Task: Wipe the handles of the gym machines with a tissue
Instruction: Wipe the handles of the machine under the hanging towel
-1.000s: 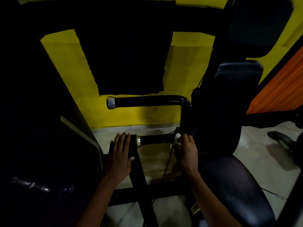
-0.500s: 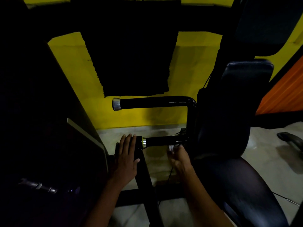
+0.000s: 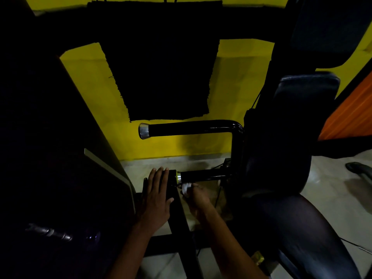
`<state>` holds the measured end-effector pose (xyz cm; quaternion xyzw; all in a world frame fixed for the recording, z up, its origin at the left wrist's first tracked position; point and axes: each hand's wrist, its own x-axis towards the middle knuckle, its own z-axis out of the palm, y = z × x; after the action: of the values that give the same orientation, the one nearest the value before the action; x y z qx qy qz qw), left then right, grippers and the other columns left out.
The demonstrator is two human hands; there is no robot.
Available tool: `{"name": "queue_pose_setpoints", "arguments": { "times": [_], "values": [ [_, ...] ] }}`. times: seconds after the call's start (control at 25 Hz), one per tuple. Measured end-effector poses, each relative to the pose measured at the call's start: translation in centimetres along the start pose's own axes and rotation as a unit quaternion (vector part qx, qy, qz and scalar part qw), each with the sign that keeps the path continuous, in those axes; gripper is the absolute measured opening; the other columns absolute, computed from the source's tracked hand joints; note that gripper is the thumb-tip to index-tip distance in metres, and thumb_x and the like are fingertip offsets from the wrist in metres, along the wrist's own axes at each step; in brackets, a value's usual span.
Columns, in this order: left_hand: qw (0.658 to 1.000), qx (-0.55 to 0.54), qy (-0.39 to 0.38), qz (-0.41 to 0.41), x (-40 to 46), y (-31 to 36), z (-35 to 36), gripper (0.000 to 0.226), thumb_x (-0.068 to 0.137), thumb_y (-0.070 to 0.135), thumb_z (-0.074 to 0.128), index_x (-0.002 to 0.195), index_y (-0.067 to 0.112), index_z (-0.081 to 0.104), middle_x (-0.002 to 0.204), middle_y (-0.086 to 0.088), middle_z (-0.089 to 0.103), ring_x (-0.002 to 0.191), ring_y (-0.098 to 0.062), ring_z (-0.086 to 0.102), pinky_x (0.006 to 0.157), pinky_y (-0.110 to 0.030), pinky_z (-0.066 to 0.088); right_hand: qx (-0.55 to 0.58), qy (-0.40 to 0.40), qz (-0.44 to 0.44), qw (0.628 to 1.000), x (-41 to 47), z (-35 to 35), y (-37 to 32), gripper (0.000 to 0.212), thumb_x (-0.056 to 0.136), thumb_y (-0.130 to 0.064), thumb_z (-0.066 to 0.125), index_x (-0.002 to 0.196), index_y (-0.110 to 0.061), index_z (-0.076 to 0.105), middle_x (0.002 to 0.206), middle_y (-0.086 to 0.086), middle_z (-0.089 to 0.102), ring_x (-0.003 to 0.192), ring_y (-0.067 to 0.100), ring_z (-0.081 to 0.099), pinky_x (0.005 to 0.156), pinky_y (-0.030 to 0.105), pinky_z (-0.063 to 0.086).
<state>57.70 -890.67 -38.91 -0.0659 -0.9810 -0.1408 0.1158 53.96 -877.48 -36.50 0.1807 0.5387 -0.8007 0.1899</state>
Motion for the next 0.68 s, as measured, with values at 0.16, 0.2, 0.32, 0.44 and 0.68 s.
{"name": "queue_pose_setpoints", "arguments": {
  "times": [0.16,0.2,0.32,0.44,0.68],
  "values": [
    [1.000,0.010,-0.007,-0.018,0.1,0.2,0.0,0.103,0.072,0.028,0.079,0.151,0.014,0.015,0.155,-0.010,0.026,0.144,-0.027,0.013,0.113,-0.050,0.025,-0.060,0.097,-0.002,0.993,-2.6,-0.4,-2.5,0.025,0.091,-0.001,0.052,0.067,-0.005,0.060,0.065,0.008,0.060,0.059,0.016,0.058,0.050,0.020,0.046],
    [1.000,0.012,-0.009,-0.019,0.1,0.3,0.0,0.104,0.070,0.029,0.080,0.151,0.013,0.016,0.154,-0.010,0.028,0.143,-0.027,0.014,0.113,-0.050,0.026,-0.111,0.096,-0.036,0.989,-3.3,-0.6,-3.3,0.024,0.091,-0.007,0.056,0.069,-0.005,0.064,0.066,0.009,0.062,0.057,0.014,0.060,0.047,0.018,0.046],
    [1.000,0.019,-0.013,-0.011,0.0,0.2,-0.1,0.102,0.071,0.030,0.079,0.151,0.011,0.019,0.155,-0.010,0.027,0.144,-0.028,0.015,0.112,-0.049,0.027,-0.366,0.147,-0.206,0.895,-3.9,-1.2,-4.6,0.020,0.091,-0.016,0.059,0.076,-0.007,0.068,0.067,0.005,0.065,0.046,0.003,0.056,0.045,0.006,0.037],
    [1.000,0.020,-0.016,-0.009,0.0,0.1,0.0,0.098,0.074,0.031,0.076,0.151,0.012,0.018,0.156,-0.009,0.024,0.145,-0.028,0.013,0.114,-0.048,0.025,-0.567,0.155,-0.383,0.713,-4.0,-1.0,-5.2,0.027,0.080,-0.003,0.068,0.106,-0.010,0.067,0.090,0.006,0.062,0.070,0.012,0.056,0.055,0.013,0.046],
    [1.000,0.021,-0.003,0.001,0.0,0.0,0.1,0.097,0.071,0.028,0.077,0.149,0.010,0.023,0.153,-0.011,0.029,0.143,-0.030,0.017,0.113,-0.042,0.013,-0.737,0.008,-0.421,0.529,-2.5,-1.0,-2.4,0.044,0.071,-0.018,0.075,0.110,-0.003,0.064,0.111,0.012,0.059,0.090,0.026,0.061,0.051,0.026,0.054]
  ]
}}
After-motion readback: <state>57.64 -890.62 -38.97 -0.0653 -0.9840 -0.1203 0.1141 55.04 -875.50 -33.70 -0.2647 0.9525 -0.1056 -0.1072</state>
